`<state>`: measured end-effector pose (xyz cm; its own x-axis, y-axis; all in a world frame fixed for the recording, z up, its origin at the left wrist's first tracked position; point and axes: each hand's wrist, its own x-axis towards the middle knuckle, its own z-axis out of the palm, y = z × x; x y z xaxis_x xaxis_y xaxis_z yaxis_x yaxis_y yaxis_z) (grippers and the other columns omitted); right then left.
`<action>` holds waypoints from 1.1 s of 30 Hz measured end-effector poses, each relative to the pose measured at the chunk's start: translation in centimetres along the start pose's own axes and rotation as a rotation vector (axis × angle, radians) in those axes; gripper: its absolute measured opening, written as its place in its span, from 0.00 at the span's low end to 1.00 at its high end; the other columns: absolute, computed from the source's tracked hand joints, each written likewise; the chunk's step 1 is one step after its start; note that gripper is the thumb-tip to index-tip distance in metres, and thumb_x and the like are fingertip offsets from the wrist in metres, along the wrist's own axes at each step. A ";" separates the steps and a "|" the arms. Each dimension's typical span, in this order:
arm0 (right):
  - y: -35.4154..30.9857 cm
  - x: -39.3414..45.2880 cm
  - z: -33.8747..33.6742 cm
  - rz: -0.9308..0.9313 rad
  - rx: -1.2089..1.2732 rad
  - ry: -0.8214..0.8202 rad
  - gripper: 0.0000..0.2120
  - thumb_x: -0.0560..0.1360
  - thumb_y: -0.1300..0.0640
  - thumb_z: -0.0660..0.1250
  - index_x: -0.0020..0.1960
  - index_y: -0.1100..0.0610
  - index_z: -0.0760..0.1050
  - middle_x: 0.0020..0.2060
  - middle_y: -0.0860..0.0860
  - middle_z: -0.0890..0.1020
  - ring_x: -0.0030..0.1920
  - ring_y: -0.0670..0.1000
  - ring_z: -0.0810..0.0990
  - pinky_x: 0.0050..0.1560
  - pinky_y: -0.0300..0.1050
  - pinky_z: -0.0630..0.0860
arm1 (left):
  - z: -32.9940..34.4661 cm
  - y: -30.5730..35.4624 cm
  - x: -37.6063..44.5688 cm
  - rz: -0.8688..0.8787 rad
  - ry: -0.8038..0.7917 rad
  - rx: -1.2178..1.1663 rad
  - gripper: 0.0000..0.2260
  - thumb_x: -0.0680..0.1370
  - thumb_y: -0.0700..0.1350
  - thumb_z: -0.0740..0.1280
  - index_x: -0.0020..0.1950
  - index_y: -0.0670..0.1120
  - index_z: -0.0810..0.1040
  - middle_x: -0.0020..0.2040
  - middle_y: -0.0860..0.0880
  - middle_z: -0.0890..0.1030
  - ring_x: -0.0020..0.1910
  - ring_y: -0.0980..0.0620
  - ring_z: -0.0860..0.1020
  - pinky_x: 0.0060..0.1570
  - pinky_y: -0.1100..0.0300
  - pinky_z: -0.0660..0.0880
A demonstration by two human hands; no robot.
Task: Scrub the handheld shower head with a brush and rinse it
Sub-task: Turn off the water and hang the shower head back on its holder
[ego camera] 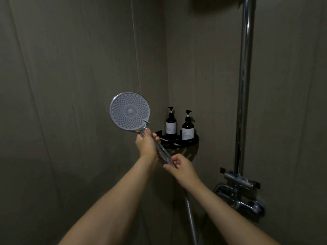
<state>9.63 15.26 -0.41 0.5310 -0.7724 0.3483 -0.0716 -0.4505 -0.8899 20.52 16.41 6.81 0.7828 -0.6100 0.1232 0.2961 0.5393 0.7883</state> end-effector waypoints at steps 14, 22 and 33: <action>-0.9 -0.3 1.5 0.266 -0.334 0.138 0.10 0.71 0.58 0.66 0.50 0.61 0.79 0.43 0.58 0.82 0.43 0.58 0.82 0.39 0.44 0.75 | 0.5 -1.3 -1.6 -0.027 -0.083 0.095 0.08 0.80 0.42 0.58 0.40 0.46 0.67 0.31 0.48 0.71 0.27 0.54 0.68 0.29 0.63 0.68; -0.2 0.0 -0.4 0.533 0.096 -0.208 0.07 0.74 0.54 0.66 0.39 0.56 0.74 0.25 0.51 0.76 0.23 0.47 0.71 0.24 0.38 0.65 | 0.4 -2.3 -1.8 -0.077 -0.170 0.156 0.07 0.80 0.44 0.58 0.42 0.46 0.68 0.33 0.48 0.71 0.28 0.54 0.70 0.31 0.62 0.70; 1.3 -0.7 -2.5 0.627 0.334 -0.467 0.12 0.77 0.54 0.63 0.36 0.53 0.64 0.16 0.45 0.63 0.15 0.42 0.59 0.17 0.33 0.55 | -0.1 -3.6 -1.5 -0.316 -0.448 0.046 0.09 0.80 0.43 0.55 0.40 0.45 0.68 0.29 0.51 0.70 0.25 0.56 0.69 0.32 0.62 0.69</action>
<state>7.08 14.10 -1.12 0.7756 -0.5379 -0.3303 -0.2552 0.2114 -0.9435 18.28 15.41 3.71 0.3470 -0.9310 0.1131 0.4464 0.2700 0.8531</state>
